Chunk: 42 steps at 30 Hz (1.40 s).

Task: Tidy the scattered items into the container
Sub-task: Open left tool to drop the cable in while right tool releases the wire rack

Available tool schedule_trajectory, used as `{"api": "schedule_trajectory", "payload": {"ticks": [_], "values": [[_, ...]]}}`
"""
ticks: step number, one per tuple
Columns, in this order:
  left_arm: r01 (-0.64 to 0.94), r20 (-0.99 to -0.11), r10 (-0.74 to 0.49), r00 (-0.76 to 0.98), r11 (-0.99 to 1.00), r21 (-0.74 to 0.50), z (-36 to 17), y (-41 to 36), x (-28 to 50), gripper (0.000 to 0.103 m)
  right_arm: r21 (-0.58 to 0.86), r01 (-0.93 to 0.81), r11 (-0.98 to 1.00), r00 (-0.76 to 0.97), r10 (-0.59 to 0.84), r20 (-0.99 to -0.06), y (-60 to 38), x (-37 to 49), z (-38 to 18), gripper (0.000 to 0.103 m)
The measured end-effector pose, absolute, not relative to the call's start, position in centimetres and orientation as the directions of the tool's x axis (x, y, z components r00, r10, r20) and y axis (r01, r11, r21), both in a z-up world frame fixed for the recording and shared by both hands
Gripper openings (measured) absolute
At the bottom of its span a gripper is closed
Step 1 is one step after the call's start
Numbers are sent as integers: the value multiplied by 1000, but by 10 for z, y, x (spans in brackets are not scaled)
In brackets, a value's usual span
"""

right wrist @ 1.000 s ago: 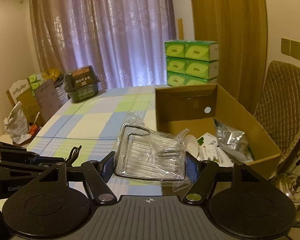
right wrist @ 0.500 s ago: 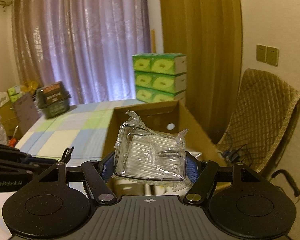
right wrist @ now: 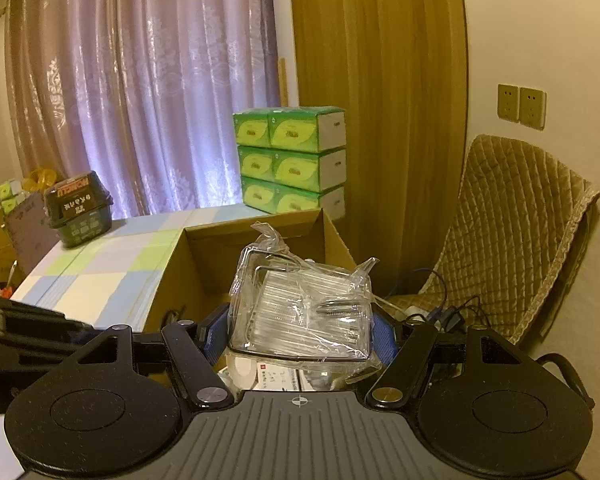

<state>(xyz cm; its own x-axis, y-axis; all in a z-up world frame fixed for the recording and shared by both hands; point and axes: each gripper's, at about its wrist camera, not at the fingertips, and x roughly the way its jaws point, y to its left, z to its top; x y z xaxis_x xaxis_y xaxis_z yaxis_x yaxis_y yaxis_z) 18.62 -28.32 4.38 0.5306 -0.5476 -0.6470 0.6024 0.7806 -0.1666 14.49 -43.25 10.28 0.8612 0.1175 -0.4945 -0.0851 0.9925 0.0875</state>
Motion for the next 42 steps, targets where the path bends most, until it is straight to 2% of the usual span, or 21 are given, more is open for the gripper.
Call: {"api": "schedule_trajectory", "payload": {"ticks": [1, 2, 3, 18, 34, 42], "values": [[597, -649, -540, 536, 786, -160, 42, -284, 187, 18, 89, -84, 992, 861, 117, -495, -434, 146, 102, 72], [592, -653, -528, 543, 792, -149, 41, -286, 187, 35, 90, -82, 993, 861, 116, -496, -435, 146, 102, 72], [590, -653, -521, 549, 796, -139, 40, -286, 187, 40, 93, -79, 993, 860, 115, -496, -435, 147, 101, 72], [558, -666, -475, 575, 823, -105, 36, -260, 179, 42, 97, -108, 989, 848, 142, -510, -424, 151, 99, 72], [531, -679, -456, 574, 840, -115, 29, -246, 176, 57, 114, -163, 980, 795, 199, -574, -404, 175, 83, 72], [523, -681, -458, 572, 843, -127, 26, -243, 177, 59, 112, -164, 980, 788, 199, -583, -402, 178, 80, 72]]}}
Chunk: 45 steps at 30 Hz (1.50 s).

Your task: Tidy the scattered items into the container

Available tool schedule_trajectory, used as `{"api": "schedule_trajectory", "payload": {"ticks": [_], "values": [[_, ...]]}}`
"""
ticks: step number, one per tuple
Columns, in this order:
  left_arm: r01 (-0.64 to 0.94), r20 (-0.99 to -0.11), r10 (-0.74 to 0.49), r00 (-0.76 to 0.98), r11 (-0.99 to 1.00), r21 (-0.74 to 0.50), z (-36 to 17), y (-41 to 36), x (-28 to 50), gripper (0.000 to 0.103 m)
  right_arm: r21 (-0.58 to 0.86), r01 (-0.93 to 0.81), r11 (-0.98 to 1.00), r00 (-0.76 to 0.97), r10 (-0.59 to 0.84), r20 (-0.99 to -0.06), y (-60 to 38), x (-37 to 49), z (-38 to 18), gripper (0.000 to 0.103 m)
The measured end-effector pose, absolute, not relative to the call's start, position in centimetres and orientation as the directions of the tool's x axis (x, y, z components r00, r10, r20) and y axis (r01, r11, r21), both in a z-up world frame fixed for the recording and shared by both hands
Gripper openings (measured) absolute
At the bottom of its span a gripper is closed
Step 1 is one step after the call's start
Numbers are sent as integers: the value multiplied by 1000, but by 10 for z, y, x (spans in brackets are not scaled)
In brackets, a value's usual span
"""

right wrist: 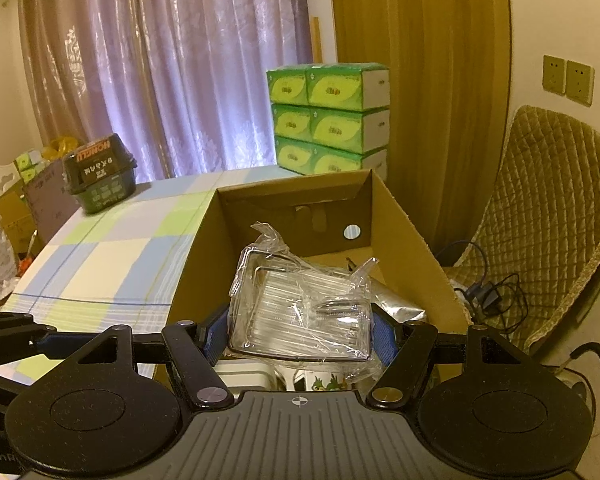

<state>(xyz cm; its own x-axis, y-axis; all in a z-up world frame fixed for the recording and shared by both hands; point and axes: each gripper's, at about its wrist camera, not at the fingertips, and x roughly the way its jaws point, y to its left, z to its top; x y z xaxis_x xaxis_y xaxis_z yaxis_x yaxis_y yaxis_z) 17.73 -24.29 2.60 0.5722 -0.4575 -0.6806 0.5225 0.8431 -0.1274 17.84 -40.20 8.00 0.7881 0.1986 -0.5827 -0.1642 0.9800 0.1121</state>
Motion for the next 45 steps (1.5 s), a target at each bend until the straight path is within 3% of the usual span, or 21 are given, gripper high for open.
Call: {"api": "schedule_trajectory", "payload": {"ticks": [2, 3, 4, 15, 23, 28, 45], "values": [[520, -682, -456, 572, 845, -130, 25, -242, 178, 60, 109, -167, 980, 788, 199, -582, -401, 180, 79, 74], [517, -683, -454, 572, 846, -130, 25, -242, 178, 61, 112, -173, 978, 785, 206, -584, -401, 181, 78, 84], [515, -684, -453, 572, 847, -131, 25, -241, 178, 61, 115, -173, 978, 787, 207, -581, -401, 181, 78, 103], [492, -685, -444, 577, 859, -142, 23, -232, 169, 68, 191, -64, 980, 841, 156, -519, -428, 155, 90, 103], [462, -685, -421, 595, 876, -138, 21, -233, 151, 93, 221, -24, 975, 833, 141, -535, -441, 122, 91, 103], [433, -682, -398, 614, 892, -131, 23, -232, 139, 101, 225, -24, 974, 819, 149, -554, -446, 107, 89, 103], [324, -677, -330, 658, 936, -141, 40, -233, 103, 102, 139, -101, 985, 785, 164, -597, -446, 73, 105, 103]]}}
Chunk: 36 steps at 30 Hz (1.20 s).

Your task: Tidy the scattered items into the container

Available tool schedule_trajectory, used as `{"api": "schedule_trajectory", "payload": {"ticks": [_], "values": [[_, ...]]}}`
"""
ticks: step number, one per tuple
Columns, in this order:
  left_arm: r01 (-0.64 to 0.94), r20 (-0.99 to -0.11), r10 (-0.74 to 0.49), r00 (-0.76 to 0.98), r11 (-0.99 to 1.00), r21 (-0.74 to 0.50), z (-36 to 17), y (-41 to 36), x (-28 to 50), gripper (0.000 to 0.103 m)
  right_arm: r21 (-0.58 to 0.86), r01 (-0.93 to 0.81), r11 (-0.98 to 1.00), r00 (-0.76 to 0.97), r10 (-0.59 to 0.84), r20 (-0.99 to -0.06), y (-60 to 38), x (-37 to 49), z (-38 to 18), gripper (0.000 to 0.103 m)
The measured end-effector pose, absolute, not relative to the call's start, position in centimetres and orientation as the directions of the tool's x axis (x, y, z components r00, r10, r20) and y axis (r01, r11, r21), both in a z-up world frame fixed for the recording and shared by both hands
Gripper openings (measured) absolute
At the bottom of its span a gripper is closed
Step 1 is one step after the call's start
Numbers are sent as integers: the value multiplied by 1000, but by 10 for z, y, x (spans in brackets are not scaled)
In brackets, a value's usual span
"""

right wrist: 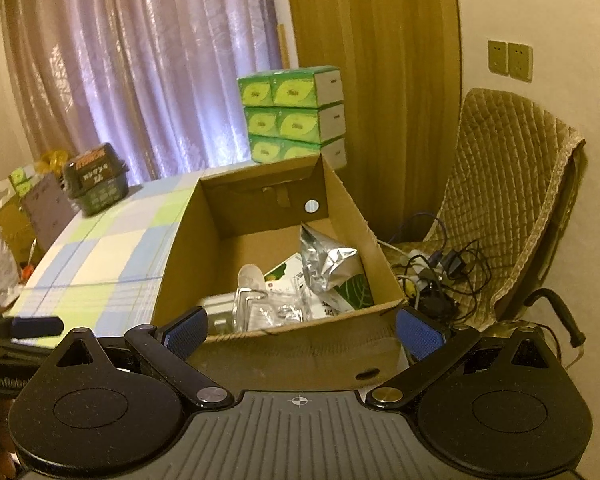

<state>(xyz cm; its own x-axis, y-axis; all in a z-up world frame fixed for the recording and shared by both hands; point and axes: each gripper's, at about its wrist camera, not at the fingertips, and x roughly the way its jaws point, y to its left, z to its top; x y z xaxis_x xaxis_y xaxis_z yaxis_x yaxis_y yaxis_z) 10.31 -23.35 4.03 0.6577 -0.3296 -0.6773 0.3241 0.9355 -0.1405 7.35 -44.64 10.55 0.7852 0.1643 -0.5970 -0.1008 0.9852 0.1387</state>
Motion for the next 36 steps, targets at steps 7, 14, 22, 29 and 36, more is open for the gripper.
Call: {"api": "schedule_trajectory", "payload": {"ticks": [7, 14, 22, 29, 36], "values": [[276, -689, -302, 659, 949, -152, 52, -238, 87, 102, 110, -135, 985, 772, 174, -612, -445, 59, 116, 103], [268, -691, -293, 661, 952, -146, 62, -239, 66, 102, 77, -149, 986, 766, 165, -621, -443, 40, 129, 103], [256, -703, -279, 655, 956, -142, 64, -240, 44, 102, 67, -157, 985, 769, 164, -618, -442, 18, 137, 103], [251, -702, -292, 649, 954, -165, 68, -240, 33, 102, 62, -152, 986, 766, 157, -624, -441, 4, 143, 103], [234, -691, -287, 663, 957, -173, 71, -232, 25, 102, 53, -140, 989, 753, 141, -642, -437, -8, 141, 103]]}}
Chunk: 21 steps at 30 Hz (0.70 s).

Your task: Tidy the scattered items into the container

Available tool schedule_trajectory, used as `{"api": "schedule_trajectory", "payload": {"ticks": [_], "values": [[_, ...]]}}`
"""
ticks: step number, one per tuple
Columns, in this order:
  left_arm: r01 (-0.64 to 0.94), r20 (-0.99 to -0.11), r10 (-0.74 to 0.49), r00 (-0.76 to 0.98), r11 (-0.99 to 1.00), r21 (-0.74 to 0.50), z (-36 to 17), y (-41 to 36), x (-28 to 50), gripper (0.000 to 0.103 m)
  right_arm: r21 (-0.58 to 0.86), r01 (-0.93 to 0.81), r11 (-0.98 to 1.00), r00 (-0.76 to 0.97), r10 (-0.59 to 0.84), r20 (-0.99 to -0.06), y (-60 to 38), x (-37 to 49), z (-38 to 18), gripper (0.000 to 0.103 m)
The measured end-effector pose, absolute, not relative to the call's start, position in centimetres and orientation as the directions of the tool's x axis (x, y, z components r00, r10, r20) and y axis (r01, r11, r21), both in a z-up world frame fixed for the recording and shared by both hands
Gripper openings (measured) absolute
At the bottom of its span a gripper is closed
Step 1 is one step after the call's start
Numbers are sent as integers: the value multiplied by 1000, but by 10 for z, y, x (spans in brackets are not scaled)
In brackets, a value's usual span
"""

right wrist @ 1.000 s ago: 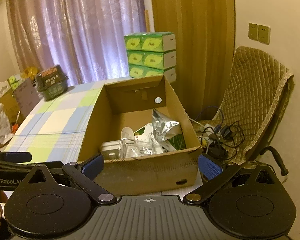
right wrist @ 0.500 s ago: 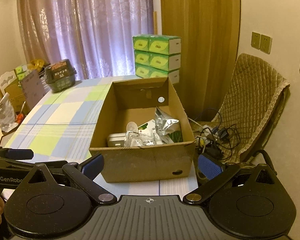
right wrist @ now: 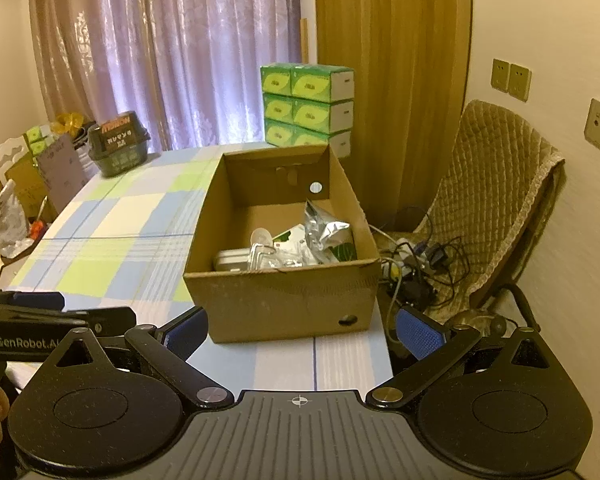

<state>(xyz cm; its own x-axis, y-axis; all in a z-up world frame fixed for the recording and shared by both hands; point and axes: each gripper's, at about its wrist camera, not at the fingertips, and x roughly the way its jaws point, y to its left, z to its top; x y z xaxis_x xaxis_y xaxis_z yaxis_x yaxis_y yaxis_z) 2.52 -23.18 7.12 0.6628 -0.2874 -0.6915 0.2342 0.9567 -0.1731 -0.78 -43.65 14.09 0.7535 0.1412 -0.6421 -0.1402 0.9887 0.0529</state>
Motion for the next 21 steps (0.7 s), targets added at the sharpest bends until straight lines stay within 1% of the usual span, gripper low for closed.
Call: {"api": "schedule_trajectory", "payload": {"ticks": [21], "values": [[207, -710, -244, 661, 968, -140, 59, -216, 22, 102, 72, -169, 983, 718, 173, -674, -413, -12, 128, 103]]}}
